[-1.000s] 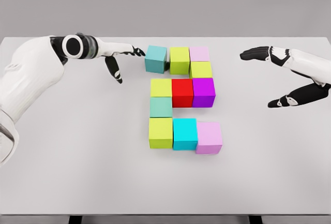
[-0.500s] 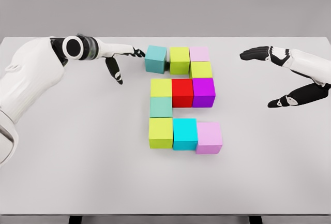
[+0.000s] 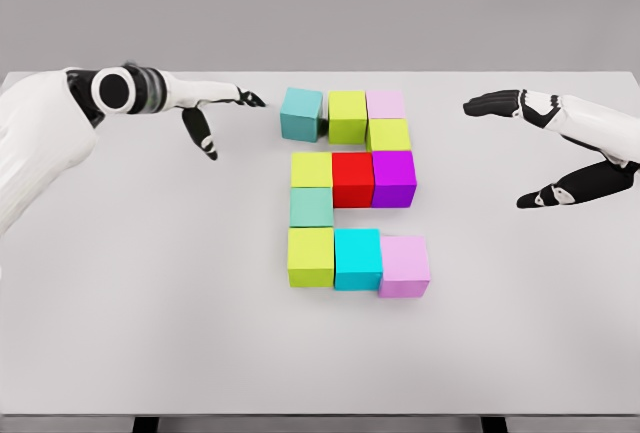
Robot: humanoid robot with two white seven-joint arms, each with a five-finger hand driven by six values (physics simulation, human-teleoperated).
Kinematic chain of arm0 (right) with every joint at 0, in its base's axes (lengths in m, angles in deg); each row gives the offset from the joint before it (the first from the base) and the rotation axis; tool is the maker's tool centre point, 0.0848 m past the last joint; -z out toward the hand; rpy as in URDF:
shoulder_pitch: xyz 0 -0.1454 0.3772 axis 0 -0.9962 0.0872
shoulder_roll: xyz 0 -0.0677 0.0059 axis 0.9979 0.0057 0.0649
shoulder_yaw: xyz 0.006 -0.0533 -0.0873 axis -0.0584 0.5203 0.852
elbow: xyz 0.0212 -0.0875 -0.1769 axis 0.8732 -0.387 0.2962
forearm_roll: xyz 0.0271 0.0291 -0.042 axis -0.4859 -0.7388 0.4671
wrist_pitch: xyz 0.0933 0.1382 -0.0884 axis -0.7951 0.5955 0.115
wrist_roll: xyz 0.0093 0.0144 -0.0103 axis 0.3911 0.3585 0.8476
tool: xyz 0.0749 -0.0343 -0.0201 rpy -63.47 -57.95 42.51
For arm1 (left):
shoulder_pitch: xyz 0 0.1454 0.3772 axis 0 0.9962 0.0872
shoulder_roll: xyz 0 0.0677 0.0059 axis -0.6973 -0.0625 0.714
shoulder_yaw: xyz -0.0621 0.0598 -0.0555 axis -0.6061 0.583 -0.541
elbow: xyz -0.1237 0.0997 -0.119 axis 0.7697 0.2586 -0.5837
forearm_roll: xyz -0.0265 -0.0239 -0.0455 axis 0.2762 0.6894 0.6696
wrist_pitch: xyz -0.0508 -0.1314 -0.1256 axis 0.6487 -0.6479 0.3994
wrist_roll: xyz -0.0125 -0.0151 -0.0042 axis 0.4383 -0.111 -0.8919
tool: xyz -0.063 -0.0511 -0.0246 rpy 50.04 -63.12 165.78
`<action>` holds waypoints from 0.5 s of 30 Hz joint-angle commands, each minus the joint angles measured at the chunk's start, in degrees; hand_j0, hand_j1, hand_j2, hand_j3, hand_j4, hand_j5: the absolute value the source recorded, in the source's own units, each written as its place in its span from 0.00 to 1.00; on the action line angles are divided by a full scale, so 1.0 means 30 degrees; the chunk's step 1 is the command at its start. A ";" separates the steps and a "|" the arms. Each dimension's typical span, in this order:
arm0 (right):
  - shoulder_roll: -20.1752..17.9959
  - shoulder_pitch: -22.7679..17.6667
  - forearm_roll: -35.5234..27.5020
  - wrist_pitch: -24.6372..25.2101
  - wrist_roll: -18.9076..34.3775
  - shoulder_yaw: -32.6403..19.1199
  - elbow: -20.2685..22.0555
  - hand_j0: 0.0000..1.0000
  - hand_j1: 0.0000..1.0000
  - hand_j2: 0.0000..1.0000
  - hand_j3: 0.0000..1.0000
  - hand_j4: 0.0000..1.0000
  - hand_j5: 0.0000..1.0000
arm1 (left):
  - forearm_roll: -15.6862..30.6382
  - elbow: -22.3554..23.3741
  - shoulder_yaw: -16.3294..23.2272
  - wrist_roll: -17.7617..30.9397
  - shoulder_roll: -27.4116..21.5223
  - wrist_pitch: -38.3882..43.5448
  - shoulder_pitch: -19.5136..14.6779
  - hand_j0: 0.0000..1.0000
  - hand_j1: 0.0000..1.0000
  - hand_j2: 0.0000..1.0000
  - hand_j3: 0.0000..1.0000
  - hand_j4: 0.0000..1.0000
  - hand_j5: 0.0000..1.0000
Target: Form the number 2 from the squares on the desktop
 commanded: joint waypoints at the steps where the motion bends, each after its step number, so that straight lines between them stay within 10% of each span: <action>1: 0.0013 0.0000 -0.0143 0.0067 -0.0009 -0.0007 0.0015 1.00 1.00 1.00 1.00 1.00 1.00 | 0.0090 -0.0427 0.0218 -0.0006 -0.0261 0.0005 0.0000 1.00 1.00 1.00 1.00 1.00 1.00; 15: 0.0248 0.0029 -0.0172 0.0097 -0.0009 0.0198 0.0074 1.00 1.00 1.00 1.00 1.00 1.00 | 0.0149 -0.1776 0.0863 -0.0006 -0.0730 0.0093 0.0205 1.00 1.00 1.00 1.00 1.00 1.00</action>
